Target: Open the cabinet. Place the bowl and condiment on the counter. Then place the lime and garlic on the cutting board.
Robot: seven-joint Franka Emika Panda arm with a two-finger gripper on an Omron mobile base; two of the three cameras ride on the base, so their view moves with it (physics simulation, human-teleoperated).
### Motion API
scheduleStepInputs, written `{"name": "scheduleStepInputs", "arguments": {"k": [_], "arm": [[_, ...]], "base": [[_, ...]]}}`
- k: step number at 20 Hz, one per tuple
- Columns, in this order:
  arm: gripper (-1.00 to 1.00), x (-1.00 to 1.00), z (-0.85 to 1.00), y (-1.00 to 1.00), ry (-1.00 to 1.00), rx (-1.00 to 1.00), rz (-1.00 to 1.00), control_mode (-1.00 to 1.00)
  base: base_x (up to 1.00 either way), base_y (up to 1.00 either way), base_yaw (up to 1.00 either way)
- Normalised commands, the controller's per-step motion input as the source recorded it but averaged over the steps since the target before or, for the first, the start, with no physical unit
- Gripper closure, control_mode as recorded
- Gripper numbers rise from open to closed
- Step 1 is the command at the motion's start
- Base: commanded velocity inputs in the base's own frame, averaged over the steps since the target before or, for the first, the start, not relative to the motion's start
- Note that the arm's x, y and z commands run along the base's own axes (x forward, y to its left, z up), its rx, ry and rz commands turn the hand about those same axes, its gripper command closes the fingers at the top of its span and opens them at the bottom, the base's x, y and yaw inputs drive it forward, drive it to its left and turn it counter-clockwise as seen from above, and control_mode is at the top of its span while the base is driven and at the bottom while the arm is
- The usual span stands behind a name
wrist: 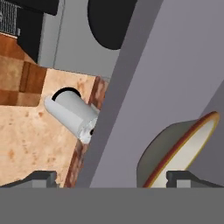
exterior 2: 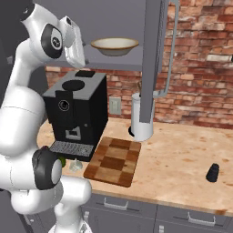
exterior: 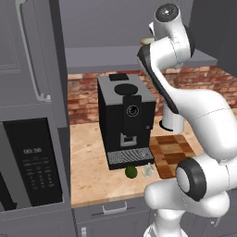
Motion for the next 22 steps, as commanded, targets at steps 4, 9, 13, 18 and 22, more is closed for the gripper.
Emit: {"name": "scheduleStepInputs", "arguments": {"k": [4,9,13,18,22], "arm": [[-1.00,0.26,0.00,0.00,0.00,0.00,-0.15,-1.00],[-1.00,0.24,0.00,0.00,0.00,0.00,-0.14,-1.00],[-1.00,0.20,0.00,0.00,-0.05,0.00,-0.13,-1.00],[-1.00,0.23,0.00,0.00,-0.07,0.00,-0.12,-1.00],[-1.00,0.38,0.00,0.00,-0.07,0.00,-0.07,-1.00]], "base": [[0.00,0.00,0.00],[0.00,0.00,0.00],[0.00,0.00,0.00],[0.00,0.00,0.00],[0.00,0.00,0.00]]}}
